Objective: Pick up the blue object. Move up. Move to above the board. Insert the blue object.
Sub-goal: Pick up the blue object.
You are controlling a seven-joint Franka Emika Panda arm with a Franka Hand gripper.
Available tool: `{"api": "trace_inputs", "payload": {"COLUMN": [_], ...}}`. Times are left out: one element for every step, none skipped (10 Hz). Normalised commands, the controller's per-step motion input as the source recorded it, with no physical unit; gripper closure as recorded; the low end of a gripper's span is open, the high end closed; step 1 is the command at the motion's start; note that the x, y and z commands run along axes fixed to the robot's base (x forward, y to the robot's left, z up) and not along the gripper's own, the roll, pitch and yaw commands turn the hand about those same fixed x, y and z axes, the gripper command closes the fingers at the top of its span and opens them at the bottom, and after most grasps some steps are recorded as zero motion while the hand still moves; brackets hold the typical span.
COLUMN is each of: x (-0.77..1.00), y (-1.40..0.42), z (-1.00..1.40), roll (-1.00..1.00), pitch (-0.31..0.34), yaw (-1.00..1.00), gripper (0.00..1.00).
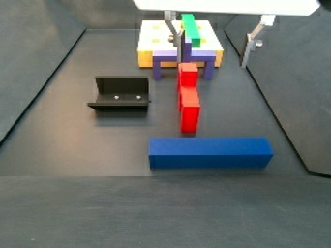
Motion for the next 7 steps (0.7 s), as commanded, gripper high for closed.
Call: {"api": "trace_inputs", "payload": {"x": [0.0, 0.0, 0.0, -0.01, -0.05, -0.05, -0.03], "y": [0.06, 0.08, 0.13, 0.21, 0.24, 0.24, 0.21], "z": [-0.09, -0.08, -0.08, -0.12, -0.21, -0.24, -0.26], "roll": [-0.13, -0.11, -0.07, 0.0, 0.0, 0.0, 0.0], "pitch": [-0.086, -0.084, -0.079, -0.067, -0.064, -0.051, -0.047], "yaw": [-0.82, -0.82, -0.8, -0.81, -0.8, -0.8, -0.84], "gripper": [0.0, 0.0, 0.0, 0.0, 0.0, 0.0, 0.0]}}
